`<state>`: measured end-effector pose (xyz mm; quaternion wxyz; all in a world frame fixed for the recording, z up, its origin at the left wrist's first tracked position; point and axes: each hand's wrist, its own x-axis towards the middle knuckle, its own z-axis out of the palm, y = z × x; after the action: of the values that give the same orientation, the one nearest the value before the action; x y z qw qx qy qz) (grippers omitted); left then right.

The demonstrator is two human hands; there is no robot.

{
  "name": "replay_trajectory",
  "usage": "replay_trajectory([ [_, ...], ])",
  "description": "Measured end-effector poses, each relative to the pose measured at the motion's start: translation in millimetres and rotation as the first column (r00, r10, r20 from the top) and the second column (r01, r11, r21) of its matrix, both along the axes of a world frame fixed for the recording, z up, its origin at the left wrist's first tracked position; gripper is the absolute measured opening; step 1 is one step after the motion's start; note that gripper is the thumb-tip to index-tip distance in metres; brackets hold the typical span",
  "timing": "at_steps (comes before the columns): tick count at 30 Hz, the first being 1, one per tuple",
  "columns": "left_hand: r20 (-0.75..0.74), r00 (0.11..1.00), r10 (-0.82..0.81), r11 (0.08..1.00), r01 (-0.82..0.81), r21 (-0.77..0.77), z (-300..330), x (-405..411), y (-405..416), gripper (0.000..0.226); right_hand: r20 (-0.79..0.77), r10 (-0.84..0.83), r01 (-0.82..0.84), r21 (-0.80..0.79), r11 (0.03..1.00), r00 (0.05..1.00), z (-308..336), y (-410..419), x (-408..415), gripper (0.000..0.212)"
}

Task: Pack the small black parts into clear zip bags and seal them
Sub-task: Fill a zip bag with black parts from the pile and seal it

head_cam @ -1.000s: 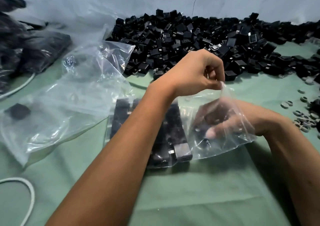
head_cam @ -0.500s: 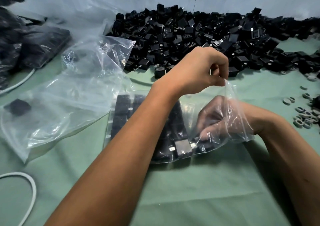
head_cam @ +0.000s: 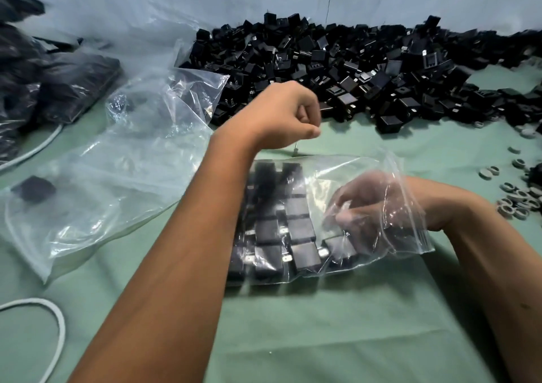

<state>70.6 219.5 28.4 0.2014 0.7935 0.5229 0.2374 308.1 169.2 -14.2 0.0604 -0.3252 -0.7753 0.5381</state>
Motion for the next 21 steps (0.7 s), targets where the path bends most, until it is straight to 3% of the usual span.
replay_trajectory([
  [3,-0.054,0.997,0.054,0.982,-0.062,-0.177,0.4,-32.0,2.5,0.004,0.023,0.026,-0.025,-0.028,0.999,0.999,-0.1,-0.8,-4.7,0.031],
  [7,-0.149,0.981,0.121,0.89,-0.173,-0.421,-4.6,-66.1,0.1,0.004,0.027,0.013,-0.011,-0.09,0.996,1.0,1.1,-2.0,-5.0,0.026],
  [17,-0.261,0.91,0.322,0.741,-0.414,-0.529,-3.2,-127.6,-7.0,0.028,0.008,0.058,-0.057,-0.09,0.994,0.998,0.1,-4.1,-18.2,0.022],
  [21,-0.258,0.885,0.386,0.674,-0.462,-0.576,-9.5,-135.8,-9.7,0.027,0.028,0.056,-0.053,-0.087,0.995,0.998,0.0,-5.6,-19.9,0.028],
])
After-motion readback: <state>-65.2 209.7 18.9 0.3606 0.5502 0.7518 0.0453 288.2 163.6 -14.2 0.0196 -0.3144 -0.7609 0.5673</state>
